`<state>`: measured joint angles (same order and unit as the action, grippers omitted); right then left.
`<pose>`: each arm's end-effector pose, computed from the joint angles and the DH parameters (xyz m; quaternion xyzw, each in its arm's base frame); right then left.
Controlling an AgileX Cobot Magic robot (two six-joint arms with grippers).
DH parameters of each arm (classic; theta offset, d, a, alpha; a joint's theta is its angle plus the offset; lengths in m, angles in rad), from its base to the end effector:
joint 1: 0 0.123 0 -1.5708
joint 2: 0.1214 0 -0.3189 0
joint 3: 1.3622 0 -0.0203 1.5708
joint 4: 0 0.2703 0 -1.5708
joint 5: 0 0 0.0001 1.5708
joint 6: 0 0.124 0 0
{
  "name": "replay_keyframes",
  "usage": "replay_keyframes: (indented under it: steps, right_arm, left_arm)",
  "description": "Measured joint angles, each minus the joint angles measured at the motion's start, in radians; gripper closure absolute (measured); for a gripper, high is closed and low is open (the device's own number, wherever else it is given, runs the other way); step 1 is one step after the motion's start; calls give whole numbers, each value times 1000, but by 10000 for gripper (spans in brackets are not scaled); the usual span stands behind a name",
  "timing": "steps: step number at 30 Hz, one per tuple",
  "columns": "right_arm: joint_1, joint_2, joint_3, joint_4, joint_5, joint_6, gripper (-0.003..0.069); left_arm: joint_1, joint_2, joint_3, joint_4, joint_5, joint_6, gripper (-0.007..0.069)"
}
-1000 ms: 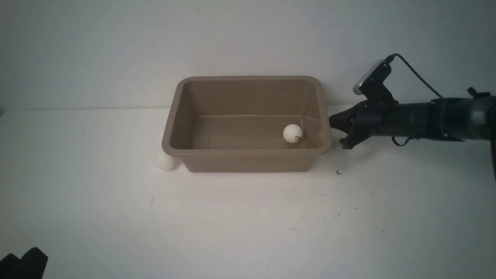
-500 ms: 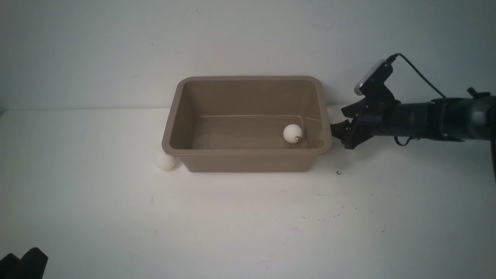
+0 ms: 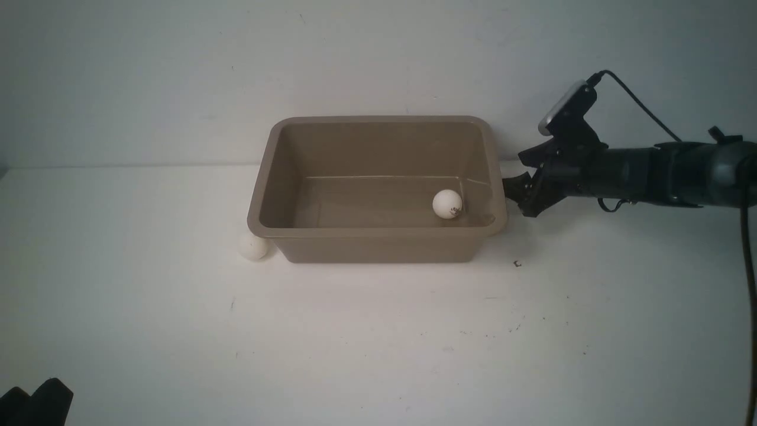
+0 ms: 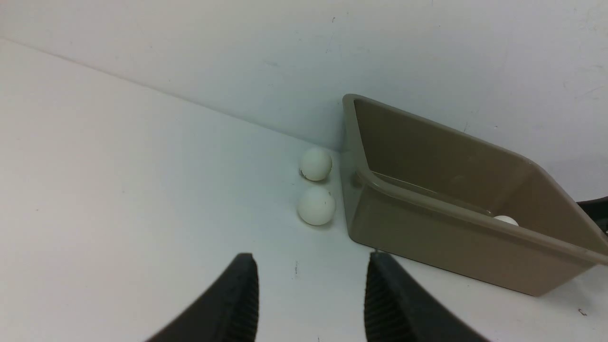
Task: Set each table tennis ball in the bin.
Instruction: Use the right arm to clamp the table tennis ball closest to it
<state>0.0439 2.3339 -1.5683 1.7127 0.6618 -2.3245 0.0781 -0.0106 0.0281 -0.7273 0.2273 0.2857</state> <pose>0.5489 0.0997 0.1183 -0.3997 0.7442 0.1526 0.5129 0.0745 -0.0129 0.1849 -0.1367 0.7289 -0.1715 0.6485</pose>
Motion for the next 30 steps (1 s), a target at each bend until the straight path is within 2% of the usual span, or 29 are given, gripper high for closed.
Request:
replay_keyframes:
  steps: [21,30]
  right_arm:
    - [0,33,-4,-3,46,52,148]
    - [17,57,-13,-3,62,15,207]
  left_arm:
    - [0,0,0,-1,0,4,335]
    - [0,0,0,-3,0,4,335]
